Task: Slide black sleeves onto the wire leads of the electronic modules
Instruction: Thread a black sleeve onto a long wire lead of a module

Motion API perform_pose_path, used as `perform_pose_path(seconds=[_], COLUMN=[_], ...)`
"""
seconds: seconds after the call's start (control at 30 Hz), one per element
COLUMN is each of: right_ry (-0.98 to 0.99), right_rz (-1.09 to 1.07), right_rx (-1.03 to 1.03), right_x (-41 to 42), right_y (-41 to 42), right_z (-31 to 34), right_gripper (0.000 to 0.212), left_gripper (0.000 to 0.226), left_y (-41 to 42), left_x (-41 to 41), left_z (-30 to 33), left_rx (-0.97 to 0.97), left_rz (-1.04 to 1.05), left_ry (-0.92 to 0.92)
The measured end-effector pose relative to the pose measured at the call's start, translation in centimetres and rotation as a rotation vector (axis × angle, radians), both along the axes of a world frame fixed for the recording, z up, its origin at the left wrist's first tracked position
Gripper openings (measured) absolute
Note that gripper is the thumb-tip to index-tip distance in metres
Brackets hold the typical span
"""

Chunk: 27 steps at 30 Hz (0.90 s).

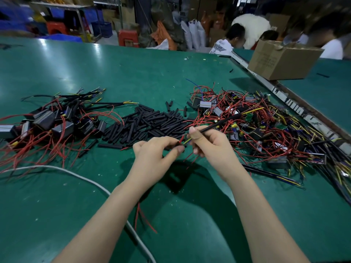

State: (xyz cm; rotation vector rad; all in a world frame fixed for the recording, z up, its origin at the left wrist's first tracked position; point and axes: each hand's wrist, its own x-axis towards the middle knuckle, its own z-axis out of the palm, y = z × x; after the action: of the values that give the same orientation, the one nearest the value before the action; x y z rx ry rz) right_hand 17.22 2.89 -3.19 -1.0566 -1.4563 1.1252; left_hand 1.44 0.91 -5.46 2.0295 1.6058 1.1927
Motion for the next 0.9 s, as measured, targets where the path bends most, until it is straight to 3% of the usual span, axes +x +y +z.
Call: perform_pose_path(seconds=[0.13,0.33,0.43,0.57,0.9], right_ry=[-0.007,0.097,0.153,0.206,0.289], right_rz=[0.021,0.057,0.069,0.097,0.065], right_rx=[-0.019,-0.136,-0.135,-0.147,-0.178], right_x=[0.7,1.2,1.1,0.5,0.4], right_y=[0.0,0.2,0.2,0.1,0.3], right_z=[0.5,0.4,0.4,0.1,-0.1], right_gripper=[0.021,0.009,0.017,0.022,0.023], left_gripper=[0.007,0.014,0.003,0.035,0.026], left_y=[-0.2,-0.4,-0.5,-0.7,-0.8], left_x=[-0.9,-0.8,-0.8,-0.5,0.1], left_z=[0.4,0.8,0.6,0.4,0.1], left_rx=[-0.076,-0.114,-0.093,0.098,0.28], left_rz=[-0.047,-0.065,-0.067,-0.051,-0.022], left_ry=[-0.164,-0.139,-0.145,-0.004,0.194])
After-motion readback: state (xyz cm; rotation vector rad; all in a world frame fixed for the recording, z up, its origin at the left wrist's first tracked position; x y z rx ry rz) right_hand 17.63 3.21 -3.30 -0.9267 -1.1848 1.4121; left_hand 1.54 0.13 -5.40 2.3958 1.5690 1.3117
